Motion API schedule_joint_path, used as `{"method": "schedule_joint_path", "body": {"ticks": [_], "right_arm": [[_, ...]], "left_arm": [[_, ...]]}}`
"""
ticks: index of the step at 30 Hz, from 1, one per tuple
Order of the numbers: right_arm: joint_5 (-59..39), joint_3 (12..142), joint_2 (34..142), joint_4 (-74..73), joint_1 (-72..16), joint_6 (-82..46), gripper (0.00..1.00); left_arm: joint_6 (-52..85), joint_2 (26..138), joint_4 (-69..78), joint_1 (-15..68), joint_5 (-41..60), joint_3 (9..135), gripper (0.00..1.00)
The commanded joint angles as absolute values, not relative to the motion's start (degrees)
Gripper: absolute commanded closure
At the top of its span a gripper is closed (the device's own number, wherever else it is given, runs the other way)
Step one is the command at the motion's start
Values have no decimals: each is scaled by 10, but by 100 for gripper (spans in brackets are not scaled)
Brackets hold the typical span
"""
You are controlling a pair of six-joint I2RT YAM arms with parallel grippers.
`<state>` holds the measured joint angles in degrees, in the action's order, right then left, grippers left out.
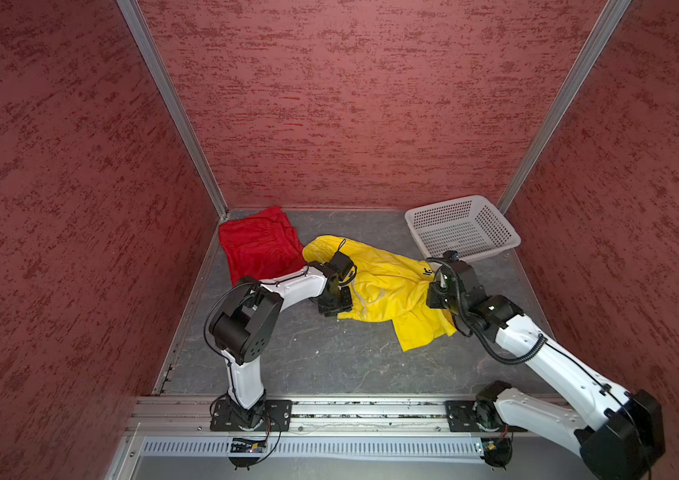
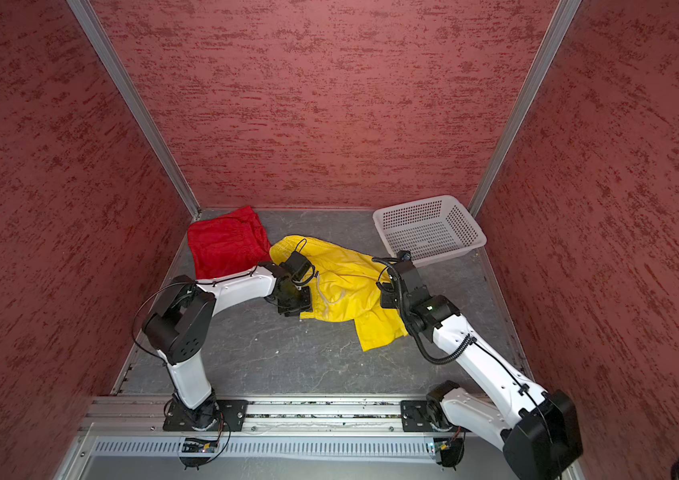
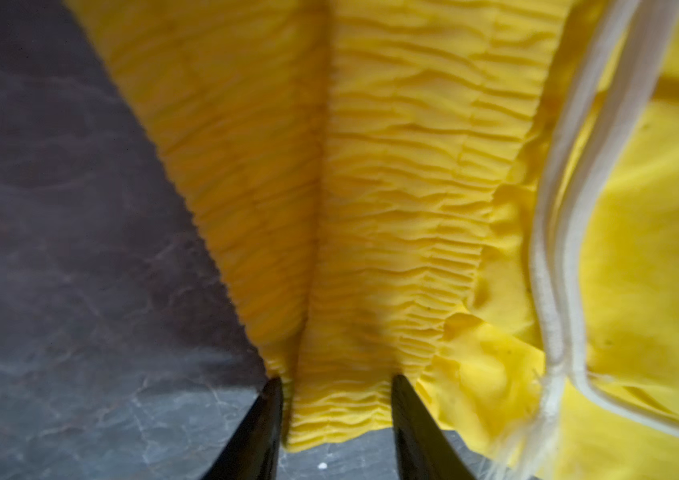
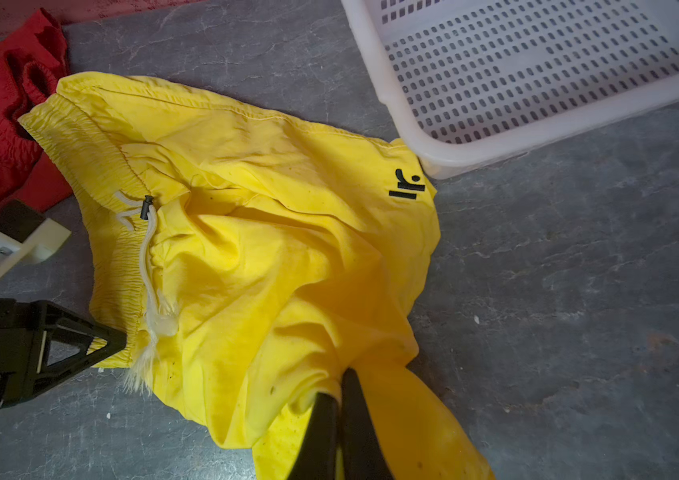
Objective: Fold and stack the shorts
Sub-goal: 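Grasp the yellow waistband with the left gripper while the right grips the leg hem, then lift the yellow shorts with both grippers and lay them flat toward the robot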
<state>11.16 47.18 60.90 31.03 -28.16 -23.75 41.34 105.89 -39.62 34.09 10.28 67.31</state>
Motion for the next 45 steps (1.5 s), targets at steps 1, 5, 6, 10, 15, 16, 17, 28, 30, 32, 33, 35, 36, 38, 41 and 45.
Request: {"method": "schedule_joint_path", "body": {"ticks": [1,5,6,10,15,16,17,28,30,32,33,35,36,38,41,45], "right_arm": [[127,483,605,296,-276,-236,100],[124,474,612,282,-269,-232,100],[122,475,618,278,-265,-227,100],[108,496,664,243,-246,-194,100],[76,630,794,199,-205,-147,100],[72,665,817,198,-201,-141,100],[70,707,849,195,-197,-133,100],[78,1095,1012,186,-179,-55,100],[75,1138,1015,181,-179,-48,100],[73,1174,1011,179,-179,-45,100],[70,1183,1006,180,-179,-45,100],[47,1176,979,178,-179,-49,100],[39,1161,962,176,-180,-56,100],[18,1083,903,155,-182,-83,100],[-12,918,785,93,-194,-130,100],[-18,737,659,86,-227,-191,100]], "left_arm": [[409,1075,-387,338,108,675,78],[397,1074,-408,323,90,694,100],[388,1069,-414,316,85,704,100],[356,1047,-448,266,74,771,100],[331,1056,-485,183,106,942,100],[328,1062,-491,175,109,981,100],[326,1070,-498,167,114,1022,100],[350,1214,-572,87,228,1462,100],[366,1223,-566,65,256,1507,100],[387,1212,-548,42,284,1515,100],[392,1204,-545,33,292,1515,100],[386,1176,-555,20,295,1506,100],[378,1158,-559,18,294,1488,100],[366,1096,-541,17,295,1405,100],[367,980,-468,13,310,1230,100],[378,828,-420,0,315,1017,100]]}}
